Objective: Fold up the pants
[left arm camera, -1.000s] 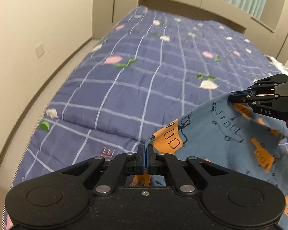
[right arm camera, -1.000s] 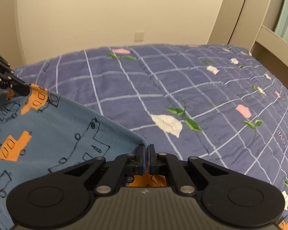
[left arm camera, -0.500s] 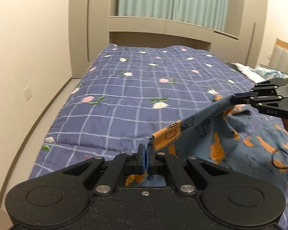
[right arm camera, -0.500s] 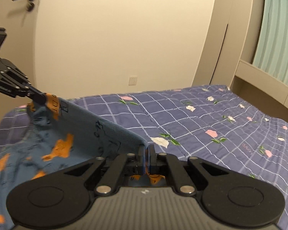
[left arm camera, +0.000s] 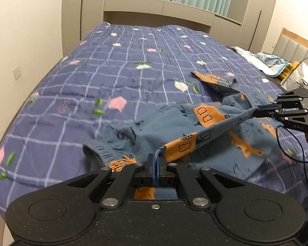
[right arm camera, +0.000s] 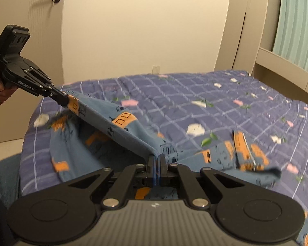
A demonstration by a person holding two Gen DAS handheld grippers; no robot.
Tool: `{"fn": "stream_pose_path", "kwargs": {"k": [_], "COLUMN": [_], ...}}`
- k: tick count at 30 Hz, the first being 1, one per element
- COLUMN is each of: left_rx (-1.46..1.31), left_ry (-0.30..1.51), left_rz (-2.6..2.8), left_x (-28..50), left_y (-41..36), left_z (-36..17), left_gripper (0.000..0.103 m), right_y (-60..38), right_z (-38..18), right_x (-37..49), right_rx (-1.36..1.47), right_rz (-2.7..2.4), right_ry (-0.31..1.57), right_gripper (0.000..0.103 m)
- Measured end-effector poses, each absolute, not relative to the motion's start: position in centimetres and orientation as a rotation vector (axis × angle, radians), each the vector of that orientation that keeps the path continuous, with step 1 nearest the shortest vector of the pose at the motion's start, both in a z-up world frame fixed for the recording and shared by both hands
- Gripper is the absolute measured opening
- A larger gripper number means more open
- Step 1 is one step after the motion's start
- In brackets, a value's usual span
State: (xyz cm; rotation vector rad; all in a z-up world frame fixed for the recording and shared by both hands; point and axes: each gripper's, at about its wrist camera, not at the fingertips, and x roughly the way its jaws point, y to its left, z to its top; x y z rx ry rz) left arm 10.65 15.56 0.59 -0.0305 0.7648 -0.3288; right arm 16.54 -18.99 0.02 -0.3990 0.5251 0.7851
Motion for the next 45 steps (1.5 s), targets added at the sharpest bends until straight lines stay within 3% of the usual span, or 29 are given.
{"fn": "stream_pose_path", "kwargs": {"k": [7, 21, 24, 26, 27, 28, 29, 30, 31, 33, 36, 37, 39, 45], "left_rx": [0.001, 0.045, 0.03, -0.004, -0.025, -0.049, -0.062, -0.072, -0.083, -0.106, -0.167, -0.19, -0.239, -0.41], "left_ry": [0.801, 0.872, 0.882, 0.885, 0.885, 0.878, 0.871, 0.862, 0.85, 0.822, 0.771, 0.747, 0.717, 0.687], "left_rz": [-0.372, -0.367, -0.362, -0.352, -0.354, -0.357, -0.356, -0.353, -0.355, -0.378, -0.421, -0.434, -0.46, -0.486], "left_x": [8.6, 7.2, 7.2, 7.2, 7.1, 7.0, 7.0, 7.0, 7.0, 7.4, 8.5, 9.0, 10.5, 16.0], "left_y": [14.7, 13.8, 13.6, 13.5, 13.4, 13.2, 13.0, 12.6, 12.2, 11.0, 9.0, 8.2, 6.6, 1.7], "left_z": [-0.7, -3.9, -4.3, -4.1, -3.8, -3.5, -3.2, -2.8, -2.4, -1.7, -1.0, -0.9, -1.0, -2.6], "left_gripper": [0.001, 0.002, 0.009, 0.021, 0.034, 0.049, 0.056, 0.067, 0.073, 0.078, 0.099, 0.102, 0.102, 0.102], "right_y": [-20.2, -19.2, -19.2, -19.4, -19.6, -19.9, -20.3, -20.6, -20.9, -21.9, -23.6, -24.3, -25.9, -28.9], "right_z": [0.2, -4.6, -4.9, -5.0, -4.9, -4.6, -4.4, -4.1, -3.9, -3.4, -2.6, -2.3, -1.7, -0.3], "right_x": [13.8, 11.5, 12.0, 12.2, 12.2, 12.2, 12.2, 12.2, 12.2, 12.4, 13.1, 13.5, 14.5, 19.3], "right_rx": [-0.401, -0.492, -0.49, -0.466, -0.45, -0.429, -0.408, -0.39, -0.374, -0.336, -0.302, -0.288, -0.26, -0.259], "right_rz": [0.784, 0.776, 0.772, 0.775, 0.775, 0.772, 0.769, 0.764, 0.762, 0.746, 0.696, 0.675, 0.618, 0.435], "right_ry": [0.544, 0.632, 0.64, 0.641, 0.638, 0.631, 0.624, 0.617, 0.609, 0.595, 0.579, 0.573, 0.559, 0.542], "right_gripper": [0.001, 0.001, 0.002, 0.005, 0.007, 0.014, 0.019, 0.033, 0.042, 0.049, 0.073, 0.084, 0.096, 0.103]}}
